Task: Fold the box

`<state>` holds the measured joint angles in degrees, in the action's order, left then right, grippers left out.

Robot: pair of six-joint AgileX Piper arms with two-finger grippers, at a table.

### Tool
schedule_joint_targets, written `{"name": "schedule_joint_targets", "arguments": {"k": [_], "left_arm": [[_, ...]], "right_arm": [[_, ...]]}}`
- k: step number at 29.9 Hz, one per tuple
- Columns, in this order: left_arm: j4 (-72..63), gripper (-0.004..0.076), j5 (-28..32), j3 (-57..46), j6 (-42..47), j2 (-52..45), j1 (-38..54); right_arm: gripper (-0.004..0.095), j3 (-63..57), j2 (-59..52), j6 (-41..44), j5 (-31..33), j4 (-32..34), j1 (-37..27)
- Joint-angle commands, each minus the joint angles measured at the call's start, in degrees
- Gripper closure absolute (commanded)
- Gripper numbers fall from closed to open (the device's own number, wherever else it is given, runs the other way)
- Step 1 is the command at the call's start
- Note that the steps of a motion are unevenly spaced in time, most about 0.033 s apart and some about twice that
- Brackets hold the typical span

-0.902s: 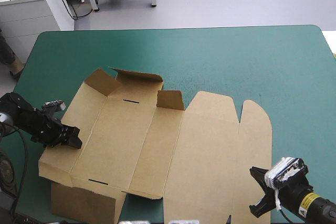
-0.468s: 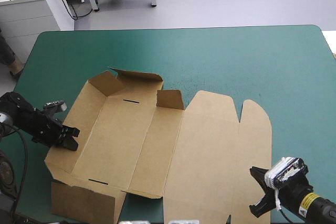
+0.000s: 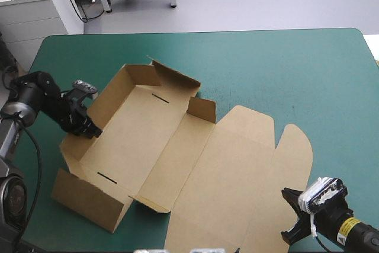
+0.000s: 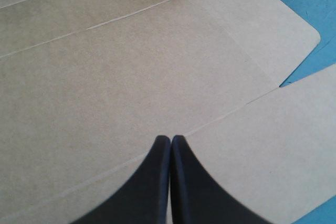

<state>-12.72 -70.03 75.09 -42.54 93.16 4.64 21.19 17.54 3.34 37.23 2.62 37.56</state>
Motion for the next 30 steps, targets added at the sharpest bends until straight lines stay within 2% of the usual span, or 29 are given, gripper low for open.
{"name": "schedule_joint_targets", "arguments": {"k": [1, 6, 11, 18, 21, 26, 30], "left_arm": [[4.89, 0.0732, 3.49, 9.05, -0.26, -1.99, -7.43], [13.63, 0.0732, 5.36, 19.24, -1.20, 1.76, -17.42], [22.20, 0.0732, 5.67, 24.24, -1.55, 6.18, -26.03], [32.02, 0.0732, 10.03, 24.36, -0.15, 7.40, -38.06], [33.72, 0.0732, 9.82, 24.36, 0.15, 6.53, -41.86], [35.48, 0.0732, 10.09, 24.23, 0.40, 4.49, -44.85], [39.83, 0.0732, 15.04, 20.21, 0.40, 0.55, -45.24]], "right_arm": [[0.0927, 1.60, 0.38, -0.42, -4.15, 0.23, -0.29], [0.0927, 1.60, 0.38, -0.42, -4.15, 0.23, -0.29], [0.0927, 1.60, 0.38, -0.42, -4.15, 0.20, -0.29], [0.0927, 1.60, 0.38, -0.42, -4.15, 0.10, -0.29], [0.0927, 1.60, 0.38, -0.42, -4.15, 0.10, -0.29], [0.0927, 1.60, 0.38, -0.42, -4.15, -0.05, -0.29], [0.0927, 1.60, 0.38, -0.42, -4.15, -0.05, -0.29]]}}
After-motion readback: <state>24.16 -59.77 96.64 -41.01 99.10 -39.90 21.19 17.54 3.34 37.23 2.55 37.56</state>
